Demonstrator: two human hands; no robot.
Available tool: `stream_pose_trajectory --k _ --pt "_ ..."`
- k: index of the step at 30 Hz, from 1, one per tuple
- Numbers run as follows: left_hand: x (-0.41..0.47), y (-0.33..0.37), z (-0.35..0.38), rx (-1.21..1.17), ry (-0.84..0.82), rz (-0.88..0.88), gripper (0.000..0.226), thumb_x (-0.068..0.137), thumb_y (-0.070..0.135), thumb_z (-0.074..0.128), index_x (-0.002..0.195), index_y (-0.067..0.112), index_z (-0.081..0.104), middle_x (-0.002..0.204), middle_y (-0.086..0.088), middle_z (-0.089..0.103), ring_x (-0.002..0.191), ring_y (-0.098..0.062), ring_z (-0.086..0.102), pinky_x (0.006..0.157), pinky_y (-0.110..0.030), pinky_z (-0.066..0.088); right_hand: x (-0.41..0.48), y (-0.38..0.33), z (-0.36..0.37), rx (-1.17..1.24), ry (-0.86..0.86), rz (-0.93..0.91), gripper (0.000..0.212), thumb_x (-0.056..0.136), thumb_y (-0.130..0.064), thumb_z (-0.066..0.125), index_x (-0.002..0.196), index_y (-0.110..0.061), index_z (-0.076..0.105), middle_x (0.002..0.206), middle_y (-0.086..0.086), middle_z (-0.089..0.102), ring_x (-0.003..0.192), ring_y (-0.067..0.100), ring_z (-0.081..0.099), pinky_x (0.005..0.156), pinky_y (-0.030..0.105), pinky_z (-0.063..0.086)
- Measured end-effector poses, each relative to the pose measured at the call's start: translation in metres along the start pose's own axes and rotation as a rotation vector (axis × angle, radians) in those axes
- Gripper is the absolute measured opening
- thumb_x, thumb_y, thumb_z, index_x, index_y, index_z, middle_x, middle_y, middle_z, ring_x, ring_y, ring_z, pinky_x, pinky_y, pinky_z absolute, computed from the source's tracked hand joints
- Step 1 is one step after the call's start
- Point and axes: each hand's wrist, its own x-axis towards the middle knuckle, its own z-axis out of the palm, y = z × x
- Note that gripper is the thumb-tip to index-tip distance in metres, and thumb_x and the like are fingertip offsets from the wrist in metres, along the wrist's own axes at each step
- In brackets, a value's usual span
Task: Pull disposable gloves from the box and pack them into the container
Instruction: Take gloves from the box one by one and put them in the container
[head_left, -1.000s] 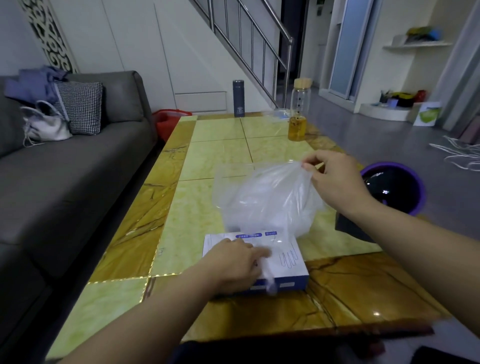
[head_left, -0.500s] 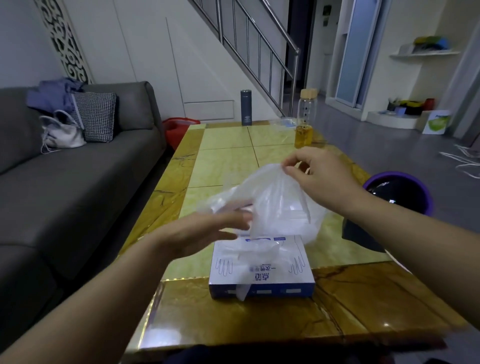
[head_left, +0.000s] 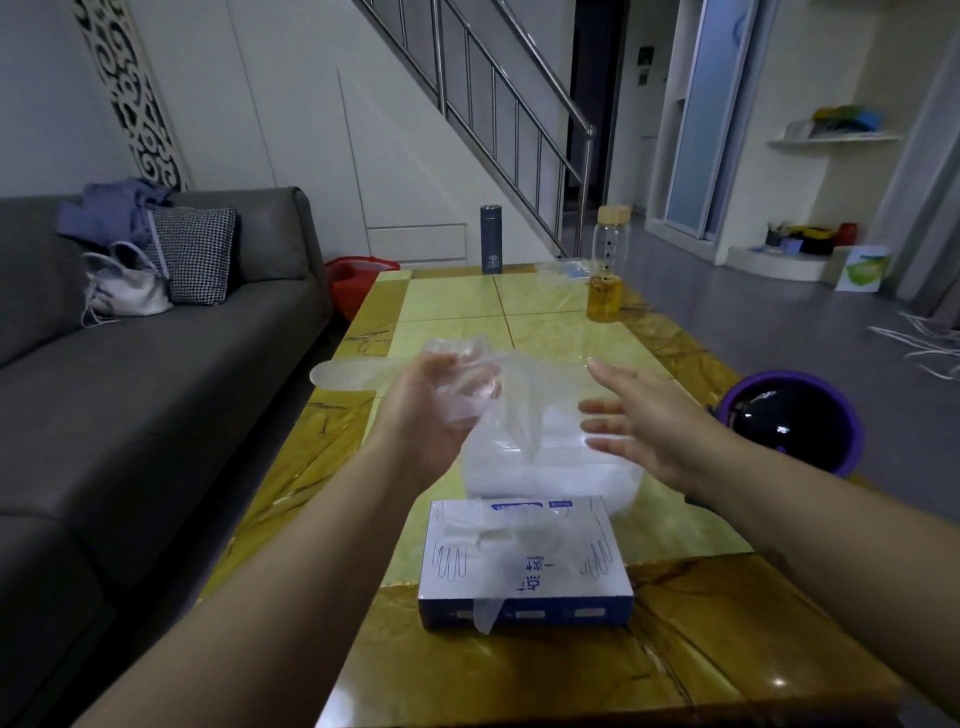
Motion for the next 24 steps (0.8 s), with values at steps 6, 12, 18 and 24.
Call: stream_pose_trajectory --k 6,12,18,24 --pt "0.018 0.012 0.004 -0.16 -0.058 0.014 0.026 0.09 0.009 0.041 0.115 0.005 0.047 0.109 -0.021 0.062 0.077 -0.024 0.068 0.069 -0.026 0.057 0.009 -0.005 0.018 0.193 -0.257 0.132 0.082 0.073 -0.048 0.068 0.143 -0.03 0.029 0.122 0.022 0.057 0.108 0.032 0.059 0.093 0.042 0.051" --pt "0.035 0.028 0.006 -0.077 -0.079 0.086 0.018 0.09 0.008 0.042 0.107 0.006 0.049 0.113 -0.016 0.06 0.096 -0.028 0.065 0.09 -0.035 0.051 0.031 -0.046 0.038 0.257 -0.057 -0.323 0.091 0.065 -0.026 0.075 0.144 -0.029 0.03 0.128 0.01 0.053 0.105 0.023 0.063 0.094 0.041 0.052" --pt "0.05 0.051 0.017 0.039 -0.256 0.225 0.007 0.085 0.012 0.05 0.078 0.011 0.054 0.086 -0.009 0.067 0.086 -0.025 0.063 0.086 -0.037 0.051 0.047 -0.087 0.035 -0.056 -0.15 -0.638 0.051 0.083 0.011 0.06 0.116 -0.029 0.057 0.128 0.01 0.053 0.102 0.02 0.059 0.084 0.027 0.054" --pt "0.073 0.027 -0.041 -0.023 0.029 0.1 0.028 0.092 0.013 0.046 0.119 0.005 0.048 0.105 -0.011 0.064 0.077 -0.018 0.07 0.064 -0.026 0.057 0.072 -0.04 0.007 -0.496 -0.238 -0.448 0.069 0.084 0.009 0.056 0.143 -0.023 0.04 0.146 -0.014 0.039 0.131 0.003 0.037 0.09 0.015 0.04"
